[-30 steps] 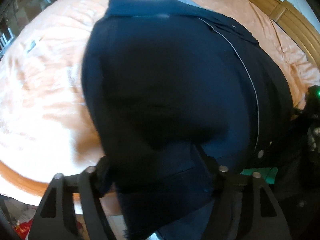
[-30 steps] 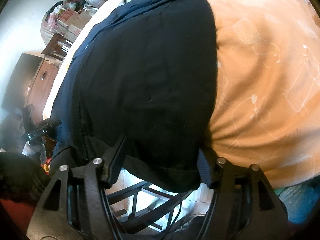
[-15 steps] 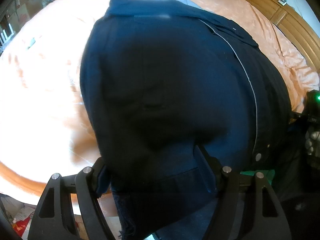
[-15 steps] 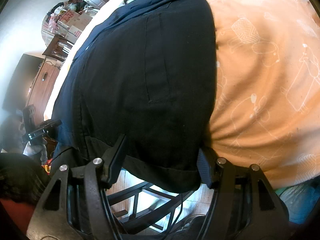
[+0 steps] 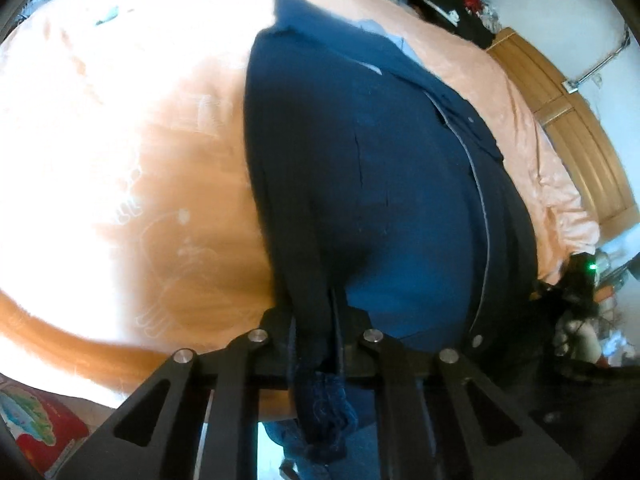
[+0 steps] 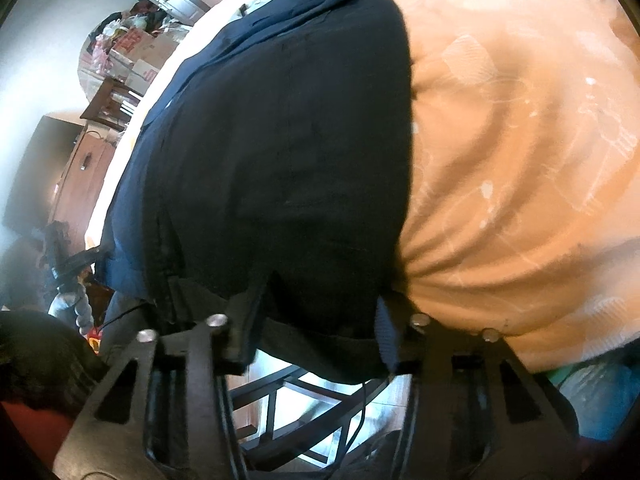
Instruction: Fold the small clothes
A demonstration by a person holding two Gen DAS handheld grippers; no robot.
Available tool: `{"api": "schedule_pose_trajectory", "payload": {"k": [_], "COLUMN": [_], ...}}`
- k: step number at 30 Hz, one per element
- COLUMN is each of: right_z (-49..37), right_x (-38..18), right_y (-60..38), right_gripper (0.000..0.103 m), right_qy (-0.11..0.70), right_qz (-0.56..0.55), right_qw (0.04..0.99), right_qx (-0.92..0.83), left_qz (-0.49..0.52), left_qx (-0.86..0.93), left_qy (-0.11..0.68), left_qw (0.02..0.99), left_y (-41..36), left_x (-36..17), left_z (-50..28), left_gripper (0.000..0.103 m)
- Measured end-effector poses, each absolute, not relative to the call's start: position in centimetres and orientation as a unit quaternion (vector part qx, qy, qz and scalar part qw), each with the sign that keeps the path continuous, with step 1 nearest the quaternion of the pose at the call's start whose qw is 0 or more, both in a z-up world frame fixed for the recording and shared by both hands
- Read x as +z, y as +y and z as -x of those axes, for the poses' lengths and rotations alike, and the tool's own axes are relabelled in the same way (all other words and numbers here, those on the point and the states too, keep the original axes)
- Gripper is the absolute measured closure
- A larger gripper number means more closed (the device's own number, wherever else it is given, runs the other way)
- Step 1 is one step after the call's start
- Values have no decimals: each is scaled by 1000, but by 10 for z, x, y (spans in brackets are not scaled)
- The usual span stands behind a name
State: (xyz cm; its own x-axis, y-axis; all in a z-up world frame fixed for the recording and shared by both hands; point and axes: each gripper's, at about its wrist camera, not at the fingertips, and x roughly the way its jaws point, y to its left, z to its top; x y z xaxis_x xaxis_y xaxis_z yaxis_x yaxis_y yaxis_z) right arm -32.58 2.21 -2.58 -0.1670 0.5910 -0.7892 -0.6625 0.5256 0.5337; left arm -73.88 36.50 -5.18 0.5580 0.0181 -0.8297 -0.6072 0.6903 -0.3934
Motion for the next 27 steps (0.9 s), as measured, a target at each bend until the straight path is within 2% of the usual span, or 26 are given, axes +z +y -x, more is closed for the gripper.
{"api": "schedule_pose_trajectory", "payload": {"k": [2,4,5,6,7,9,10,12,18,19,20,22,23,27], "right_z": [324,323,322,322,322,323,325,330,329,332,335,336,332,322], "right_x": [-26,-28,-29,-29,-29,-27,-24,-16,-28,-25,-19,-2,8,41], "right_y": [19,19,20,20,21,21,20,19,25,26,25,15,8,-3], "right_gripper": [62,61,59,58,57,58,61,62,58,62,79,98,101,102], "right_qy": [589,591,592,592,592,593,593,587,609,605,598,584,580,559], "right_qz": [25,22,22,23,26,31,38,44,62,73,86,68,31,-60], "right_qw": [645,642,640,640,638,637,641,640,627,630,638,645,641,626], "right_qx": [486,488,489,490,491,491,486,494,482,481,478,488,502,541], "left_qz": [344,360,370,379,383,373,365,352,345,346,346,366,387,426], "left_qx": [189,180,176,169,166,168,171,172,171,173,175,169,158,116], "left_qy": [429,421,417,411,406,409,413,419,432,434,432,410,384,298], "left_qw": [814,813,812,812,813,816,816,819,815,814,815,818,823,846], "left_y": [366,372,373,375,376,372,369,363,364,364,362,362,362,367], "left_x": [-54,-58,-59,-61,-61,-59,-57,-51,-53,-55,-53,-45,-38,0], "left_z": [736,735,736,738,739,740,739,738,735,734,735,741,745,748], "left_gripper": [91,90,87,80,78,80,84,88,89,89,89,90,90,90]}}
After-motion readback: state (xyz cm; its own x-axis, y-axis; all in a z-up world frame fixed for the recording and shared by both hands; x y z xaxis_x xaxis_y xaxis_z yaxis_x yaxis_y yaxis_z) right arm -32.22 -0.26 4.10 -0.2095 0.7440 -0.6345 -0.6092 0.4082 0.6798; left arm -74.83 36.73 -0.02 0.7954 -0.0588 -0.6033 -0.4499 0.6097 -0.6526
